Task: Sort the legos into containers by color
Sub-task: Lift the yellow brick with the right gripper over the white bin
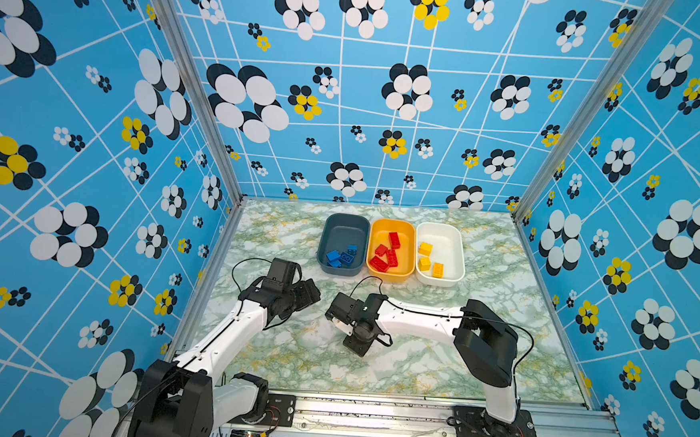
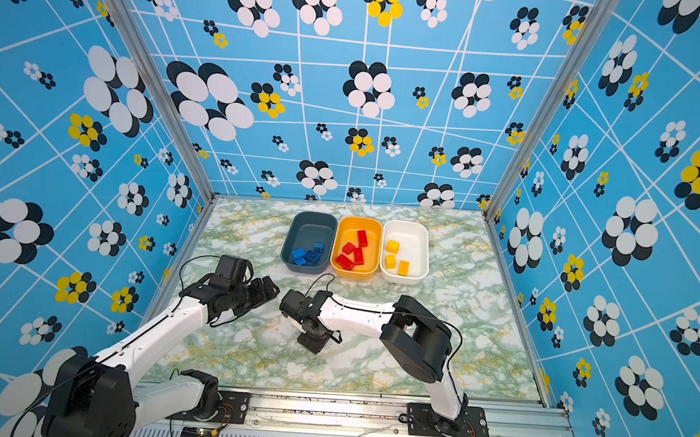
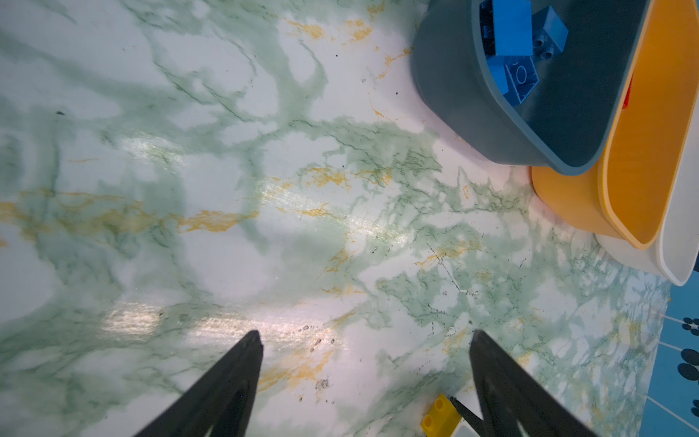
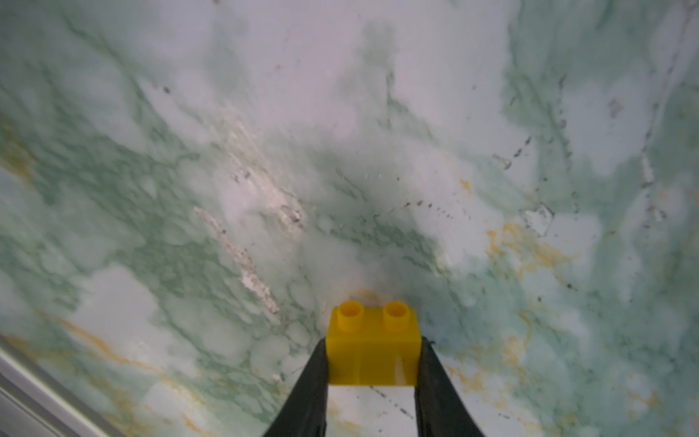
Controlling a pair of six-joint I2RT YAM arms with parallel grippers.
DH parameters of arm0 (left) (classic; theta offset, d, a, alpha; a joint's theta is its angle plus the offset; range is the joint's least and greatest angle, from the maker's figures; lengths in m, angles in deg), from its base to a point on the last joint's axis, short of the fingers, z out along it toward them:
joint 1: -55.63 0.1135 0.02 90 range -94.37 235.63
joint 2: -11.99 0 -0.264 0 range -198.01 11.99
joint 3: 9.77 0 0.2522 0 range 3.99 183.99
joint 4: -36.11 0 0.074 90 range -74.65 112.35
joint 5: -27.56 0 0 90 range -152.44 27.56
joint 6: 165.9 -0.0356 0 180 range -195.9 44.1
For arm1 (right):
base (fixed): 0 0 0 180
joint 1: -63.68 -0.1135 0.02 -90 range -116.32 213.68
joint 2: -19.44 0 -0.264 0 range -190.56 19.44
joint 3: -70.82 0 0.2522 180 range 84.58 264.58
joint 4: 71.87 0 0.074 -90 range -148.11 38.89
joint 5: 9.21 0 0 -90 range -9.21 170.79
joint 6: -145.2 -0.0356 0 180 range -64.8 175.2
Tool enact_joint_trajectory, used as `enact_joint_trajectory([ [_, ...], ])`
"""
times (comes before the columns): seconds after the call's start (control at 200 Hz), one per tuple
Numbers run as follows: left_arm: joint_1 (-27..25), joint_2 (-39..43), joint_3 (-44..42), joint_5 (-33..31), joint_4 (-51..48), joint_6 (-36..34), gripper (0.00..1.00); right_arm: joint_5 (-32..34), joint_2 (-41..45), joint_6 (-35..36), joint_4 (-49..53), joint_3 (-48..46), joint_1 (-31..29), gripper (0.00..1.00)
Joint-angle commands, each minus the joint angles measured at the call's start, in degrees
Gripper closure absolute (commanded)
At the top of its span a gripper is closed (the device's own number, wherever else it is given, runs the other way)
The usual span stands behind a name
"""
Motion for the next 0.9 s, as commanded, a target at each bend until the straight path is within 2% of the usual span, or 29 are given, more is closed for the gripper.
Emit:
enact_joint_trajectory([
  [0.0, 0.6, 1.2, -0.9, 0.8, 0.6, 0.7, 0.13, 1.7, 2.4, -1.1, 1.0, 0.2, -0.4, 0.71],
  [0.47, 0.4, 1.9, -1.1, 1.6, 0.9, 0.9, 0.13, 7.0, 10.7, -3.3, -0.4, -3.8, 1.2, 0.69],
  [0.894, -0.7, 2.3, -0.9, 2.7, 1.3, 0.0, 0.11, 9.0, 22.2, -5.0, -2.5, -10.4, 14.4, 0.67],
])
